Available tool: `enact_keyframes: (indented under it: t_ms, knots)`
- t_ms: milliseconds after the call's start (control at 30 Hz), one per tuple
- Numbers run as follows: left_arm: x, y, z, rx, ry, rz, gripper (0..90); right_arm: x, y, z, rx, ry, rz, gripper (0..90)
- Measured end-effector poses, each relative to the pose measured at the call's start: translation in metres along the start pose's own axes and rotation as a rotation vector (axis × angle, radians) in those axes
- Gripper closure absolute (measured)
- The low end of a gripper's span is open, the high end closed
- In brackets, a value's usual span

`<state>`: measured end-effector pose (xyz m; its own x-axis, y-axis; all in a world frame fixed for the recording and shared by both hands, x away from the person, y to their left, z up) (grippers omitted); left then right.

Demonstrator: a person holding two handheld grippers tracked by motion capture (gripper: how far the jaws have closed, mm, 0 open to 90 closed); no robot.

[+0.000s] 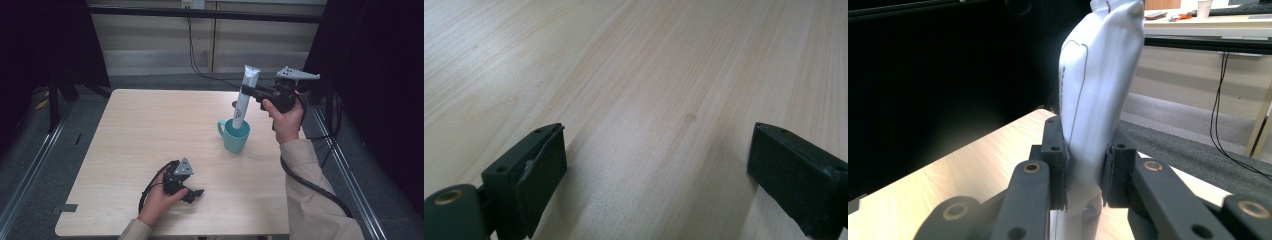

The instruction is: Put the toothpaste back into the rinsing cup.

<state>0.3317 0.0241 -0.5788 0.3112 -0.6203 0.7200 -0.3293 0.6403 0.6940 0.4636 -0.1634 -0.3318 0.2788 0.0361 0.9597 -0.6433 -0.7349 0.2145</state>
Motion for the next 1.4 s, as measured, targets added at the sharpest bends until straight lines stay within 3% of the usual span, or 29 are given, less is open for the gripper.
enact_keyframes:
  t_ms: [867,1400]
  knots:
    - [0.000,0.000,0.000,0.001,0.000,0.002,8.5,-0.021,-0.012,0.026,-0.056,-0.008,-0.030,75.7]
    - [0.000,0.000,0.000,0.001,-0.002,0.002,8.5,-0.039,-0.025,0.033,-0.077,-0.010,-0.055,75.7]
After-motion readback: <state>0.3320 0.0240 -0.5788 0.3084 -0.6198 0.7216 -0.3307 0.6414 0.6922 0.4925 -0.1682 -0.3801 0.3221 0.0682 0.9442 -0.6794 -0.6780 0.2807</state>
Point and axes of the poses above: each handheld gripper's, and its own axes: y roughly backward along the jaws, x roughly out of its top, z roughly to its right, the point moved 10 cm from there along -y, roughly forward along the jaws, and after that the axes turned 3 degrees about x, right-handed, at the moved point
